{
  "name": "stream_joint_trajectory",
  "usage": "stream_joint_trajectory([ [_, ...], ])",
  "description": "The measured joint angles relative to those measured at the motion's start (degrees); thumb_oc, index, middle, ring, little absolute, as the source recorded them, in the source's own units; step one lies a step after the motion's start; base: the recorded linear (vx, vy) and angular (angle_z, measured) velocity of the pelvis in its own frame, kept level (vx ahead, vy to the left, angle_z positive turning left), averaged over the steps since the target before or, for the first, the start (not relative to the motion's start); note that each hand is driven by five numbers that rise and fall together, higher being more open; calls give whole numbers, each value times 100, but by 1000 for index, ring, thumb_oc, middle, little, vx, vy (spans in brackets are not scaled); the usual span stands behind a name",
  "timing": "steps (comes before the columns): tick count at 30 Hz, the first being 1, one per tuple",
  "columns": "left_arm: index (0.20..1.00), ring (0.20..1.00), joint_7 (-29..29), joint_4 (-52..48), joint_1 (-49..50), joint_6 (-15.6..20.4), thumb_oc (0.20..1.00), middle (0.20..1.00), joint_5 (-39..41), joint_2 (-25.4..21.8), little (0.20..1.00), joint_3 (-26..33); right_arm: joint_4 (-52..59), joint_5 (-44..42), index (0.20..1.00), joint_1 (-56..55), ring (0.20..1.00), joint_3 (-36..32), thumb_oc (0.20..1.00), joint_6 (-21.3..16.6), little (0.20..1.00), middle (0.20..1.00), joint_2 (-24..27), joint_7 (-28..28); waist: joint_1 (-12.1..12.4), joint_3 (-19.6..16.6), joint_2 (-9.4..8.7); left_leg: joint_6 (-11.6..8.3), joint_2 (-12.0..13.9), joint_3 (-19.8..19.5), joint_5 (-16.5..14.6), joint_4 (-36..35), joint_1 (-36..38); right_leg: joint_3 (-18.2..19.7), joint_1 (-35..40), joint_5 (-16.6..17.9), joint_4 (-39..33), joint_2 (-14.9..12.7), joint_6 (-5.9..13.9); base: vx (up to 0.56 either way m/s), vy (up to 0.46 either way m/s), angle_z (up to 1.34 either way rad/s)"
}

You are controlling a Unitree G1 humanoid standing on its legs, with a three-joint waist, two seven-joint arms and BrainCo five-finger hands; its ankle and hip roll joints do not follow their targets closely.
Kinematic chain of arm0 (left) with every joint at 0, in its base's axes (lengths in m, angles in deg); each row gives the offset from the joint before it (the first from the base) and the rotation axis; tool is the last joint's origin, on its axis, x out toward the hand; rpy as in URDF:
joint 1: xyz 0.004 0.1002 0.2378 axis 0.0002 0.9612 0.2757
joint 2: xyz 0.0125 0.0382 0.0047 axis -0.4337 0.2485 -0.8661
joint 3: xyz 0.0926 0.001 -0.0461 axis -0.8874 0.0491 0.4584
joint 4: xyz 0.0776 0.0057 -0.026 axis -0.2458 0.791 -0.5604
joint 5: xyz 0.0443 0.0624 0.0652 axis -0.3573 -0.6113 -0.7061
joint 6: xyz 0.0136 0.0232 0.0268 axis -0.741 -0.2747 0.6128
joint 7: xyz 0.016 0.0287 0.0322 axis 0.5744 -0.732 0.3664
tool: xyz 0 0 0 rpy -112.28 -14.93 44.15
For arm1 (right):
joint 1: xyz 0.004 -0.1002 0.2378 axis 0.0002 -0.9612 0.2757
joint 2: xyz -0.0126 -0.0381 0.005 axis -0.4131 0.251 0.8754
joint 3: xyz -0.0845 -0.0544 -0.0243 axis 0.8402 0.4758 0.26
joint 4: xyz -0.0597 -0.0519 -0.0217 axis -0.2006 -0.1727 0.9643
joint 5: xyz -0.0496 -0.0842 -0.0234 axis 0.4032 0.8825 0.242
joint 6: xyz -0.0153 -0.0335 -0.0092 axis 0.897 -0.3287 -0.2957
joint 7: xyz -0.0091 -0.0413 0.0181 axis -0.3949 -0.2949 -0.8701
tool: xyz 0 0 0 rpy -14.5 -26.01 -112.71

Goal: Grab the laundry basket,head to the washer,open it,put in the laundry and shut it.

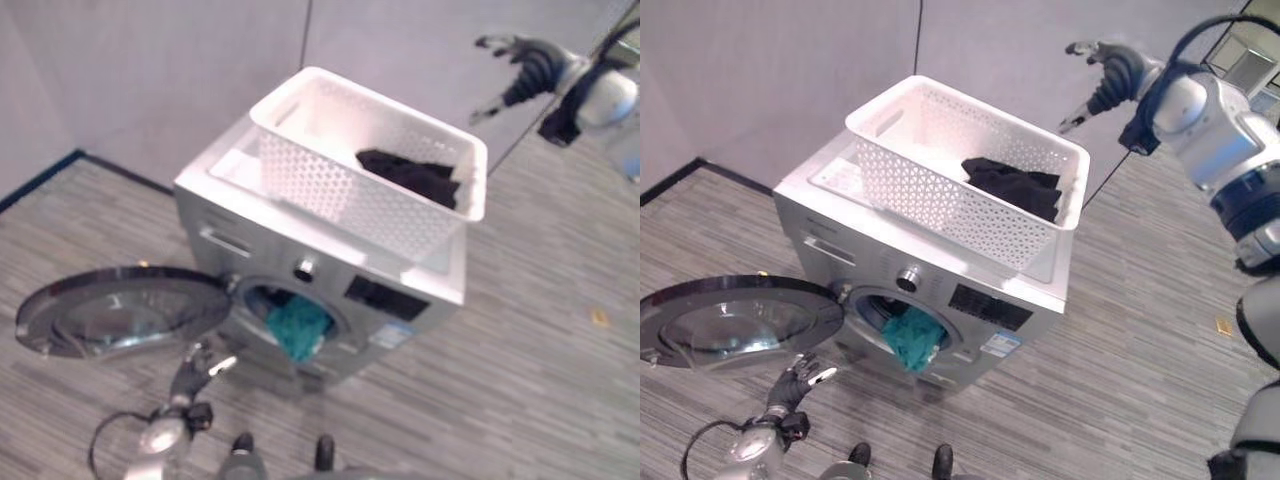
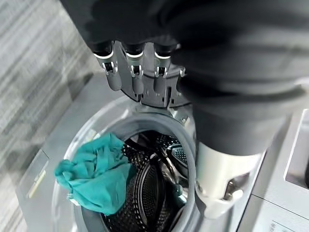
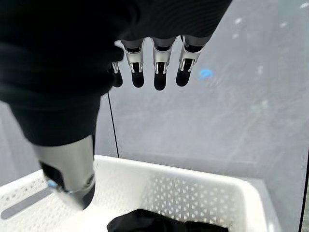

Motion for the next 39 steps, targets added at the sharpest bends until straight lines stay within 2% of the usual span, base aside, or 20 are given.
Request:
stream_joint_trajectory([
  [4, 1000, 1000, -2, -80, 32, 0, 1000, 1000, 0, -90, 1000, 3, -421, 286, 1000, -25, 1000, 14, 1000, 27, 1000, 1000, -288, -21, 62, 2, -25, -54, 16, -168, 19, 2, -122, -155, -43, -35, -1, 27, -54, -43, -62, 21],
  [5, 1000, 1000, -5, -81, 112, 3, 1000, 1000, 3, -126, 1000, 6, -499, 415, 1000, -66, 1000, -36, 1000, 24, 1000, 1000, -385, -8, 196, 1, -37, -78, 38, -203, 32, 4, -220, -202, -90, -35, 0, 47, -55, -78, -89, 18],
  [8, 1000, 1000, -12, -80, 84, 4, 1000, 1000, 39, -197, 1000, 13, -810, 485, 1000, -248, 1000, -79, 1000, 84, 1000, 1000, -599, 4, 259, 14, -137, -171, 41, -474, 76, 57, -528, -450, -280, -64, -1, 77, -117, -38, -53, 40],
  [10, 1000, 1000, -35, -68, 121, -14, 1000, 1000, 58, -228, 1000, 11, -851, 594, 1000, -376, 1000, -108, 1000, 86, 1000, 1000, -693, 2, 472, 98, -191, -231, 57, -550, 119, 119, -764, -518, -456, -4, 0, 117, -181, -55, -56, 28],
  [15, 1000, 1000, -123, -80, 115, -17, 1000, 1000, 71, -333, 1000, 14, -849, 620, 1000, -572, 1000, -162, 1000, 84, 1000, 1000, -706, -7, 740, 430, -211, -305, 40, -796, 167, 149, -985, -762, -557, -5, -1, 127, -181, -22, -23, 25],
  [17, 1000, 1000, -128, -80, 112, -18, 1000, 1000, 73, -345, 1000, 11, -840, 623, 1000, -598, 1000, -166, 1000, 85, 1000, 1000, -706, -11, 797, 441, -221, -303, 26, -800, 169, 146, -1041, -778, -605, -5, -1, 114, -181, -10, -9, 4],
  [22, 1000, 1000, -139, -80, -141, -17, 1000, 1000, 73, -349, 1000, 2, -431, 629, 1000, -880, 1000, -182, 1000, 153, 1000, 1000, -565, -231, 757, 612, -241, -312, -1, -913, 188, 134, -1108, -893, -627, -17, -1, 104, -173, 9, 2, 12],
  [26, 1000, 1000, -139, -82, -340, -16, 1000, 1000, 70, -322, 1000, -58, -36, 628, 1000, -944, 1000, -24, 1000, 140, 1000, 1000, -238, -447, 718, 690, -236, -312, -8, -930, 201, 136, -1193, -921, -704, -16, 0, 101, -176, 2, 4, 2],
  [30, 1000, 1000, -135, -79, -448, -7, 1000, 1000, 78, -267, 1000, -200, 308, 624, 1000, -852, 1000, 413, 1000, 126, 1000, 1000, 464, -660, 642, 692, -236, -305, -27, -915, 206, 133, -1183, -906, -708, -16, 0, 79, -175, 0, 1, -1],
  [39, 1000, 1000, -126, -79, -556, 18, 1000, 1000, 400, -106, 1000, -177, 249, 623, 1000, -834, 1000, 432, 1000, 124, 1000, 1000, 660, -772, 487, 695, -252, -304, 2, -677, 204, 117, -1055, -697, -692, 27, 0, 73, -162, 0, 7, -13],
])
